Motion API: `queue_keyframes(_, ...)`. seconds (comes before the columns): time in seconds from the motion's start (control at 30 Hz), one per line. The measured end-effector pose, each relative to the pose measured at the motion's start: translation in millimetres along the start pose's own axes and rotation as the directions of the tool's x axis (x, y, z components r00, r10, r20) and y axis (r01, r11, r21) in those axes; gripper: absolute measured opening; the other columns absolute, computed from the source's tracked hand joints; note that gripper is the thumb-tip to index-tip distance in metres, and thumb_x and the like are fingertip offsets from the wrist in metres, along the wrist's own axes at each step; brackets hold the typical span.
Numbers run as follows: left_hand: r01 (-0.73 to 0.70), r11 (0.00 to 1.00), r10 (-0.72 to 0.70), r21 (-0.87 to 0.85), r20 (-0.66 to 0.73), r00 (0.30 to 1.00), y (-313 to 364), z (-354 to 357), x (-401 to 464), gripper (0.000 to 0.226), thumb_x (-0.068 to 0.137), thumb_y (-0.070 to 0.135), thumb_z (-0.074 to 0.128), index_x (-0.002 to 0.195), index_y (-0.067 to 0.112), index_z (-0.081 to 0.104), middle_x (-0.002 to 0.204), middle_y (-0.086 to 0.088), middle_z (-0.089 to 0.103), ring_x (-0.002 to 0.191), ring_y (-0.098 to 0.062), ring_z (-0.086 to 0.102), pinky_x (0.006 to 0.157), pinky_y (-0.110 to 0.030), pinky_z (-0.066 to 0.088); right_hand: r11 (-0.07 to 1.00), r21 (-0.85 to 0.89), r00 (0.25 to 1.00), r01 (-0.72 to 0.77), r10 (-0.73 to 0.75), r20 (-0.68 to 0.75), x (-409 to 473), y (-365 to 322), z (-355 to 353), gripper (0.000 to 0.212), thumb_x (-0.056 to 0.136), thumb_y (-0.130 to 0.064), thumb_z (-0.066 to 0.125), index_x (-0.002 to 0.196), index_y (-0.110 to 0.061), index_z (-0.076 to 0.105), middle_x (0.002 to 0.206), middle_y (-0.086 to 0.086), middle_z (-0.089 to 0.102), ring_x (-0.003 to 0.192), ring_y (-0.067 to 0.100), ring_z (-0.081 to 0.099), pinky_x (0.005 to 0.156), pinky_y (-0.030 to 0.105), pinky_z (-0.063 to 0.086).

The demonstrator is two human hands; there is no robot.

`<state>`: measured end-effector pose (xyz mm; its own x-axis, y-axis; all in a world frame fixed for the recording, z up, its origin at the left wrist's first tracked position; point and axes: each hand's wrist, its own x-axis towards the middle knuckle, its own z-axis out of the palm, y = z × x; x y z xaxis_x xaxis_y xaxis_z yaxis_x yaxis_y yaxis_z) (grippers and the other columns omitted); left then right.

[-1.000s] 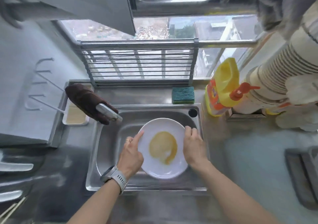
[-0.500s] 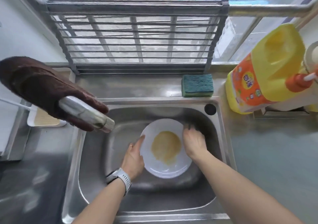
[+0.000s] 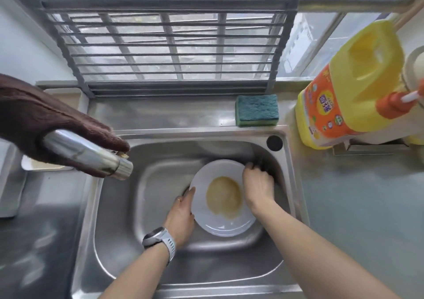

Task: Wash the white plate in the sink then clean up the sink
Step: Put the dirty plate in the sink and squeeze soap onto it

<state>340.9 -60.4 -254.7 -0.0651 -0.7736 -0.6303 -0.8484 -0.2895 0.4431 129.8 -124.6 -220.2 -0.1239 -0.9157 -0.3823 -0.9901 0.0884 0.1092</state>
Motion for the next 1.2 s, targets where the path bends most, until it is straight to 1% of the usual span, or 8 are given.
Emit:
queue_keyframes(0.2,-0.110,0.993,0.104,-0.044,-0.135,0.985,60.9,-42.4,-41.2,0.060,0.098,0.012,0.059,0.155,0.018,0.041,0.132,-0.013,0.055,0.119,-0.031,0.059,0.102,-0.033,0.042,0.961,0.276,0.980,0.035,0.021,-0.198,-71.8,14.7,-47.2,0.038,0.068,0.010,0.066,0.101,-0.009,0.064,0.090,0.008,0.066,0.076,0.032,0.069,0.054,0.040,0.053)
queue_keyframes(0.33,-0.288,0.948,0.244,-0.136,-0.272,0.931,144.4,-83.3,-64.5,0.049,0.100,0.021,0.061,0.148,0.024,0.051,0.130,-0.002,0.060,0.113,-0.017,0.062,0.103,-0.032,0.049,0.887,0.445,0.925,0.125,0.058,-0.375,-108.5,41.7,-106.8,0.039,0.078,-0.013,0.076,0.116,-0.019,0.067,0.103,-0.003,0.068,0.088,0.021,0.066,0.064,0.034,0.057)
queue_keyframes(0.47,-0.440,0.878,0.354,-0.187,-0.364,0.861,240.8,-123.8,-82.5,0.037,0.100,0.023,0.061,0.137,0.020,0.061,0.119,0.000,0.069,0.105,-0.015,0.067,0.097,-0.037,0.056,0.867,0.470,0.788,0.167,0.169,-0.592,-122.6,85.5,-190.8,0.027,0.088,-0.022,0.070,0.115,-0.023,0.066,0.107,-0.006,0.065,0.094,0.021,0.063,0.072,0.034,0.055)
queue_keyframes(0.63,-0.446,0.820,0.318,-0.359,-0.361,0.876,350.1,-153.6,-81.1,0.028,0.102,0.033,0.062,0.122,0.016,0.069,0.103,0.003,0.073,0.084,0.000,0.065,0.070,-0.011,0.051,0.859,0.508,0.587,0.069,0.377,-0.717,-116.0,141.0,-258.7,0.023,0.084,-0.023,0.075,0.106,-0.018,0.070,0.101,0.002,0.065,0.092,0.026,0.062,0.070,0.036,0.050)
queue_keyframes(0.77,-0.348,0.814,0.248,-0.466,-0.263,0.932,403.3,-154.7,-62.6,0.042,0.097,0.049,0.063,0.122,0.014,0.068,0.116,-0.004,0.074,0.098,-0.015,0.069,0.087,-0.030,0.058,0.857,0.514,0.690,-0.039,0.395,-0.606,-101.9,161.5,-267.1,0.039,0.077,-0.034,0.079,0.113,-0.021,0.068,0.108,-0.001,0.064,0.094,0.025,0.063,0.069,0.033,0.050)
queue_keyframes(0.87,-0.295,0.862,0.227,-0.412,-0.206,0.952,417.9,-145.8,-50.0,0.049,0.096,0.050,0.063,0.118,0.008,0.071,0.119,-0.011,0.073,0.110,-0.027,0.069,0.099,-0.042,0.056,0.821,0.571,0.773,-0.033,0.383,-0.505,-95.4,170.0,-261.2,0.027,0.083,-0.035,0.074,0.107,-0.023,0.068,0.101,-0.005,0.062,0.091,0.021,0.065,0.071,0.030,0.043)
queue_keyframes(1.03,-0.294,0.889,0.214,-0.352,-0.250,0.944,400.5,-141.3,-50.2,0.046,0.093,0.057,0.061,0.111,0.017,0.075,0.141,-0.012,0.046,0.135,-0.027,0.045,0.115,-0.048,0.042,0.750,0.647,0.810,0.139,0.290,-0.510,-104.2,173.0,-259.1,0.024,0.080,-0.027,0.079,0.101,-0.023,0.068,0.094,-0.009,0.059,0.080,0.017,0.064,0.069,0.029,0.045)
queue_keyframes(1.2,-0.338,0.795,0.206,-0.504,-0.300,0.931,348.7,-164.3,-102.4,0.041,0.088,0.060,0.069,0.100,0.022,0.074,0.151,0.006,0.030,0.138,-0.017,0.041,0.107,-0.034,0.043,0.677,0.646,0.767,0.353,0.186,-0.615,-147.0,150.8,-268.7,0.028,0.076,-0.021,0.084,0.099,-0.026,0.069,0.091,-0.014,0.059,0.071,0.002,0.056,0.066,0.026,0.051)
